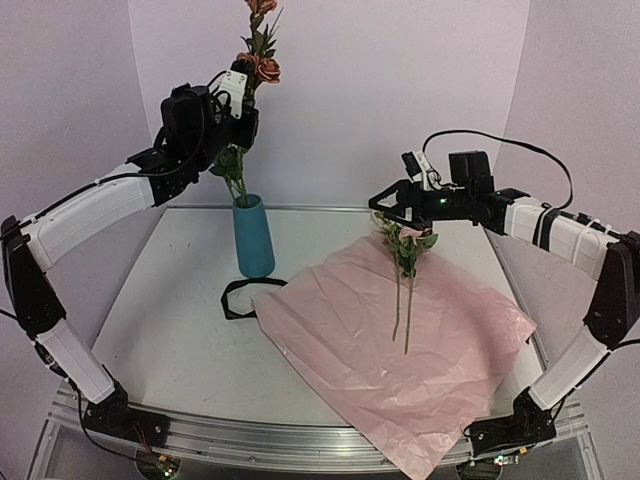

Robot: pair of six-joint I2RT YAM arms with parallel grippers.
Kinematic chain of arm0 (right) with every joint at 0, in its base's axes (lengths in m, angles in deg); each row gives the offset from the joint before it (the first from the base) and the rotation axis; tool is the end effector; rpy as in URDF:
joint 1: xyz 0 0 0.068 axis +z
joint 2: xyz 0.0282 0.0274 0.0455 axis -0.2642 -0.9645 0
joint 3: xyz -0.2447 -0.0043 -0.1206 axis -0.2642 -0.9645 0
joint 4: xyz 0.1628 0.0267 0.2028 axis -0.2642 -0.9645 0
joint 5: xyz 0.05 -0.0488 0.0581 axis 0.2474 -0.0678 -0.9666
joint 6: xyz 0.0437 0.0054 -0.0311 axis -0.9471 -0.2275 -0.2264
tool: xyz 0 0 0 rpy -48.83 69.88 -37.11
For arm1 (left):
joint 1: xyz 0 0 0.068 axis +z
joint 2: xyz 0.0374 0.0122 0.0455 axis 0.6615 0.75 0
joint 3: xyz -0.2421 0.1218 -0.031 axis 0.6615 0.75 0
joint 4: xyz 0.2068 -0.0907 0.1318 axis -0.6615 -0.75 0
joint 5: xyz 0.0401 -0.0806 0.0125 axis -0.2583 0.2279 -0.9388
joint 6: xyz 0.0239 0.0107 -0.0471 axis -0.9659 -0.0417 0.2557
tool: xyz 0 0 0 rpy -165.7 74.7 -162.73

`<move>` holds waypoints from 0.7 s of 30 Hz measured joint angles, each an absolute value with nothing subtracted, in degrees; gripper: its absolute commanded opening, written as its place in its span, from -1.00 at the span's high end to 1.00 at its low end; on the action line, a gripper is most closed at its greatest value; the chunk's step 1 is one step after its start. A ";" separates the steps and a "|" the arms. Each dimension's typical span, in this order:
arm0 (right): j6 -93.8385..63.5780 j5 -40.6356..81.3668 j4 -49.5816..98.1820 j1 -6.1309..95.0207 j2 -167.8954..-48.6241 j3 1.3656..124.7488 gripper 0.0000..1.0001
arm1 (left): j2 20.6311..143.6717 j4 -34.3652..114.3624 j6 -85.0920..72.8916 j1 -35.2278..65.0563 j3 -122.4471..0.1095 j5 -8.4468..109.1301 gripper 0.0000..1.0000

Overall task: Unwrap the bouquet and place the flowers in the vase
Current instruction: Insert the fake flower into the vase.

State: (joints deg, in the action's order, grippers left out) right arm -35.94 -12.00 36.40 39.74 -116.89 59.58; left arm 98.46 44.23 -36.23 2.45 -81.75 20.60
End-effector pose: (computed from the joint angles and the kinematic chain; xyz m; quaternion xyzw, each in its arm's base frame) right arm 0.3283 0.1742 0.3502 -0.2092 0.7047 0.5042 0.4532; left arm 0.3021 -0.2276 0.4554 0.1894 0.6360 -0.0097 0.7480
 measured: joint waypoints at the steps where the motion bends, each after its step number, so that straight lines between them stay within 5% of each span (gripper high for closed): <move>1: -36.05 -11.90 36.40 39.74 -116.89 59.58 -0.67 | 98.91 44.33 -36.21 2.48 -81.75 20.84 1.00; 17: -36.88 -10.87 36.40 39.74 -116.89 59.58 -0.67 | 106.86 45.00 -34.38 2.52 -78.47 20.96 1.00; 21: -36.91 -10.58 36.40 39.74 -116.89 59.58 -0.67 | 109.30 44.71 -31.69 2.52 -78.47 17.50 0.64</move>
State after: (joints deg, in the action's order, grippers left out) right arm -36.91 -10.58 36.40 39.74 -116.89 59.58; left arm 109.30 44.71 -31.69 2.52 -78.47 17.50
